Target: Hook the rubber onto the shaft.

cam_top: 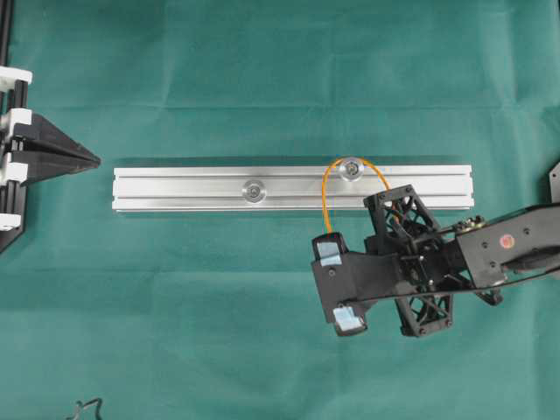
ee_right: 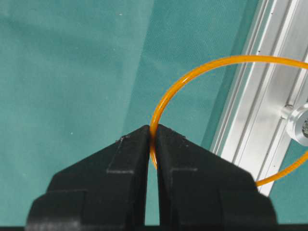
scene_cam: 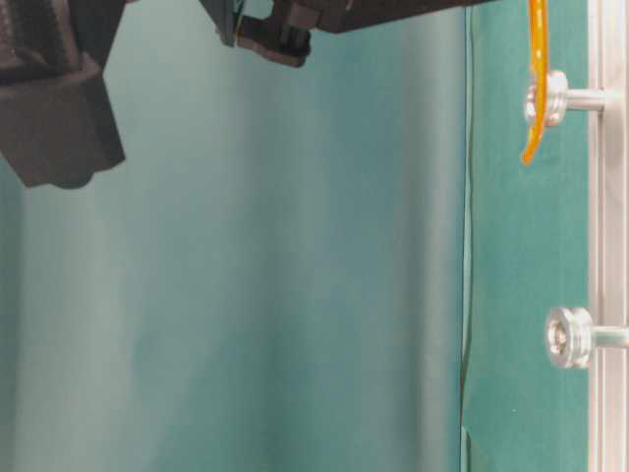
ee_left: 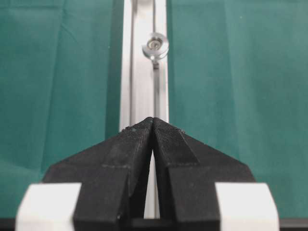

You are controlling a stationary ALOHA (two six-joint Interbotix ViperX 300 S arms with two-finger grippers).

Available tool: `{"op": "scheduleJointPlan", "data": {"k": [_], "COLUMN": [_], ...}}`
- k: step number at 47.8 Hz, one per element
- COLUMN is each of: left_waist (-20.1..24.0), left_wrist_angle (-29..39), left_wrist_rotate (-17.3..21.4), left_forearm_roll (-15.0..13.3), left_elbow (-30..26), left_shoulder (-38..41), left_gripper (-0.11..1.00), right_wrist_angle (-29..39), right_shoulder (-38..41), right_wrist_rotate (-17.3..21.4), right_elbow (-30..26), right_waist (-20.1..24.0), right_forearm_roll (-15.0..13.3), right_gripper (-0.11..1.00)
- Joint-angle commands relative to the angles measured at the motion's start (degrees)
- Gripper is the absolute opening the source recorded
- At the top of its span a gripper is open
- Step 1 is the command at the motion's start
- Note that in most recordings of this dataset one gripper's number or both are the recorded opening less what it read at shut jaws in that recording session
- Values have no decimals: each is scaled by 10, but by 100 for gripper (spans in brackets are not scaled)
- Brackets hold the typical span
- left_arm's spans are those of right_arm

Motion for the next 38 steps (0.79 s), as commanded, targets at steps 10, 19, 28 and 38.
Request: {"op": "scheduleJointPlan", "data": {"k": [10, 19, 28, 38], "left_waist": [0, 0, 0, 0], "left_wrist_angle": [-4, -3, -3, -4], "left_wrist_rotate": [-1, -1, -1, -1], "left_forearm_roll": [2, 2, 2, 2], "left_elbow": [-18, -18, -18, -18], "left_shoulder": [4, 4, 4, 4], "left_gripper": [0, 0, 0, 0], "right_wrist_angle": [-3, -3, -2, -3], "right_shoulder": [-6, -6, -6, -7], "right_wrist_rotate": [2, 3, 2, 4], "right_elbow": [-14, -14, -13, -14], "right_waist": [12, 17, 16, 17], "right_forearm_roll": [19, 19, 19, 20], "right_gripper": [7, 7, 7, 7]}}
